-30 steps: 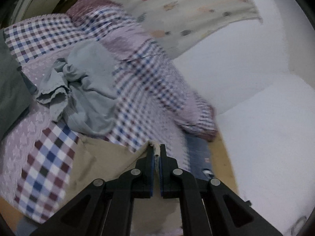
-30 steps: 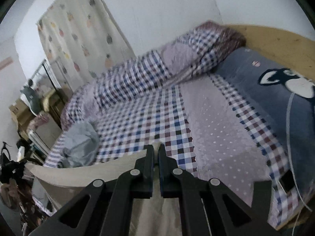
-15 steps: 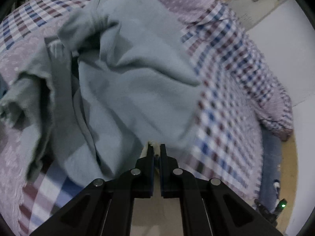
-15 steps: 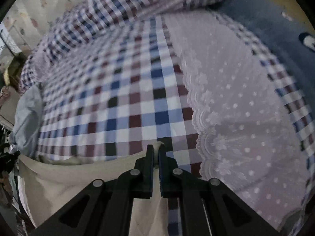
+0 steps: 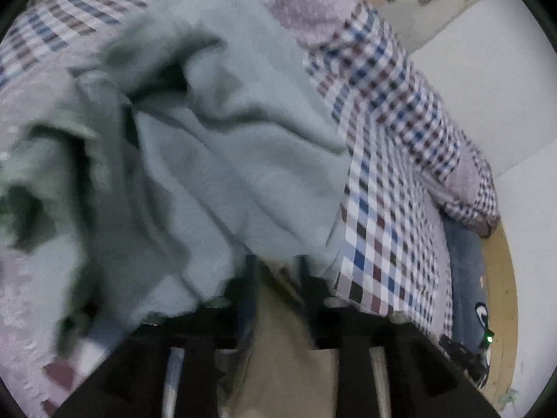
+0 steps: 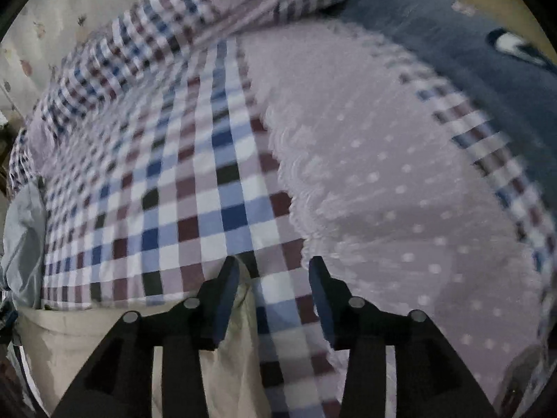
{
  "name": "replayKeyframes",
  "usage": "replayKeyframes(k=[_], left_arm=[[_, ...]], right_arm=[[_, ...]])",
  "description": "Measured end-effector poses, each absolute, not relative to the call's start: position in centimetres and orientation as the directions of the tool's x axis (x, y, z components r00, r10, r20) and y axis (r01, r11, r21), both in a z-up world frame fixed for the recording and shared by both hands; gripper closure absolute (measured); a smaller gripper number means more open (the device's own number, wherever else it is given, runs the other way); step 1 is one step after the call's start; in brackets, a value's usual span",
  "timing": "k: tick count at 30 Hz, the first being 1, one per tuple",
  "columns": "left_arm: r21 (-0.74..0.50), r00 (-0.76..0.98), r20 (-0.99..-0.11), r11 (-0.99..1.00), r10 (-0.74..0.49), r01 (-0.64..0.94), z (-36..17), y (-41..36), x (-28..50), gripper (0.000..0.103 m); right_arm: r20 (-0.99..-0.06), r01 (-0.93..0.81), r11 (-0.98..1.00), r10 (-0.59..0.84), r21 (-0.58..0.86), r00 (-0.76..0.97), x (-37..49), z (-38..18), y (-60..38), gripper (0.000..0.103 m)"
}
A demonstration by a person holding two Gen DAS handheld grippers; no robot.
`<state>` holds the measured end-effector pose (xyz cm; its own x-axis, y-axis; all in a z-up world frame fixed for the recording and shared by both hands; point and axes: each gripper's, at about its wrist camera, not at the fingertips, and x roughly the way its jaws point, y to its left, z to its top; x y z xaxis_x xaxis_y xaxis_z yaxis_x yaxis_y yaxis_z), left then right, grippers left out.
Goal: Fold clothes
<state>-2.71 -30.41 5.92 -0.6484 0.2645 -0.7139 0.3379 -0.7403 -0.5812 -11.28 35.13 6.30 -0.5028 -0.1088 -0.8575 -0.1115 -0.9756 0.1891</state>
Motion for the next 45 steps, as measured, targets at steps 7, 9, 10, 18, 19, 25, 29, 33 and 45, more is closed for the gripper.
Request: replayKeyframes(k=[7,9,10,18,19,25,29,33,45], left_arm=[[-0.594,-0.746,-0.604,-0.783,0.282,0.185,8.9,-28.5,5.1,0.022],[-0.583,-0.727,-0.609,-0.8,0.317,0.14,8.4,-26.1,6.9,0.022],[-0.569,-0.717,-0.616,-0.813,0.326,0.119,8.1,-24.9,7.6,0.022],[-0.442,-0.633,-0.7,-0.897,0.33,0.022,4.2,-18.9,10.4,0.022],[-0.429,-0.629,-0.706,-0.903,0.324,0.016,3.9,-18.6,10.4,0.022],[-0.388,-0.629,-0.712,-0.922,0.311,-0.017,3.7,-18.0,11.1,0.022],[-0.367,-0.629,-0.716,-0.93,0.303,-0.031,3.2,-17.7,11.3,0.022],[-0.357,-0.636,-0.714,-0.934,0.291,-0.027,3.2,-18.2,11.4,0.022],[-0.466,-0.698,-0.657,-0.881,0.285,0.079,4.2,-22.3,14.0,0.022]], right_arm=[[-0.833,0.15,-0.96,-0.28,0.237,-0.476,-5.4,6.9,25.2,0.052],[-0.847,0.252,-0.944,-0.307,0.213,-0.433,-4.0,5.9,21.0,0.053],[-0.854,0.297,-0.935,-0.312,0.197,-0.417,-3.5,5.4,19.0,0.053],[-0.899,0.406,-0.91,-0.246,0.086,-0.361,-3.7,1.5,10.3,0.053],[-0.897,0.4,-0.913,-0.235,0.073,-0.373,-4.5,1.4,9.9,0.053],[-0.863,0.342,-0.939,-0.2,0.034,-0.464,-11.4,2.2,8.7,0.053],[-0.818,0.273,-0.961,-0.188,0.04,-0.543,-14.2,4.6,9.5,0.053],[-0.799,0.238,-0.968,-0.201,0.075,-0.566,-9.7,6.6,13.9,0.051],[-0.753,0.094,-0.972,-0.225,0.214,-0.618,5.1,11.0,27.8,0.04]])
